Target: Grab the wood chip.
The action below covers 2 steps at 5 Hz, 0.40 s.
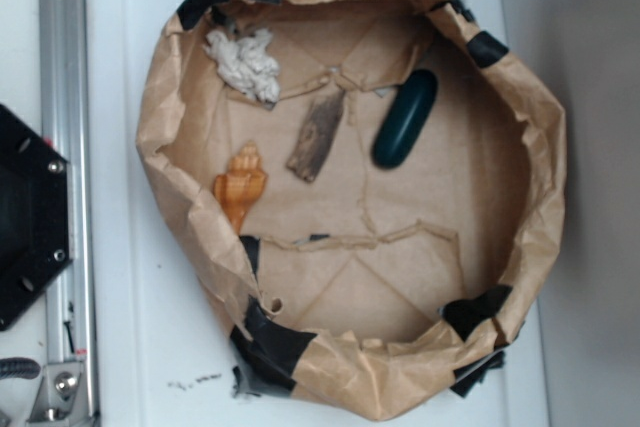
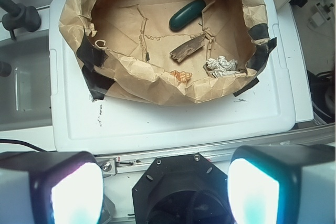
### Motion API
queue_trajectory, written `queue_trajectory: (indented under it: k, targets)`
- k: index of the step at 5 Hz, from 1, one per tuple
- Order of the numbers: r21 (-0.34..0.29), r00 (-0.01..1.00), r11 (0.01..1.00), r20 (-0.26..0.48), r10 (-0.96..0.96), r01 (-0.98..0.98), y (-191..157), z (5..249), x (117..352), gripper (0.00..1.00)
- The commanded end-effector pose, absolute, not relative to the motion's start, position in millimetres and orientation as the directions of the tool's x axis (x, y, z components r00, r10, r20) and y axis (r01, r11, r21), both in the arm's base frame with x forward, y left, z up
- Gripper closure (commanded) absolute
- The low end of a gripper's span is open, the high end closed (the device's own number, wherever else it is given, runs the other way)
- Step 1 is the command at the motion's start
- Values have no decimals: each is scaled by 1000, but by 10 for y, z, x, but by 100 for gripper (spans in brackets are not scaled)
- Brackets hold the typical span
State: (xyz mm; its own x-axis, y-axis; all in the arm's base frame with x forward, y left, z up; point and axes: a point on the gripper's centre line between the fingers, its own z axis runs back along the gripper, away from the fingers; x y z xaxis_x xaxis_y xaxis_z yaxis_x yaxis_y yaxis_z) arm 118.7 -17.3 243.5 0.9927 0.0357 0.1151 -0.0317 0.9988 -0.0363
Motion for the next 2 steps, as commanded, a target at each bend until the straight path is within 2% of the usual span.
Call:
queue_trajectory:
  k: [1, 2]
  targets:
    - [-36, 993, 999, 115, 36, -32, -173, 2435, 1187, 0]
    - [-110, 947, 956, 141, 287, -273, 157, 1985, 1509, 0]
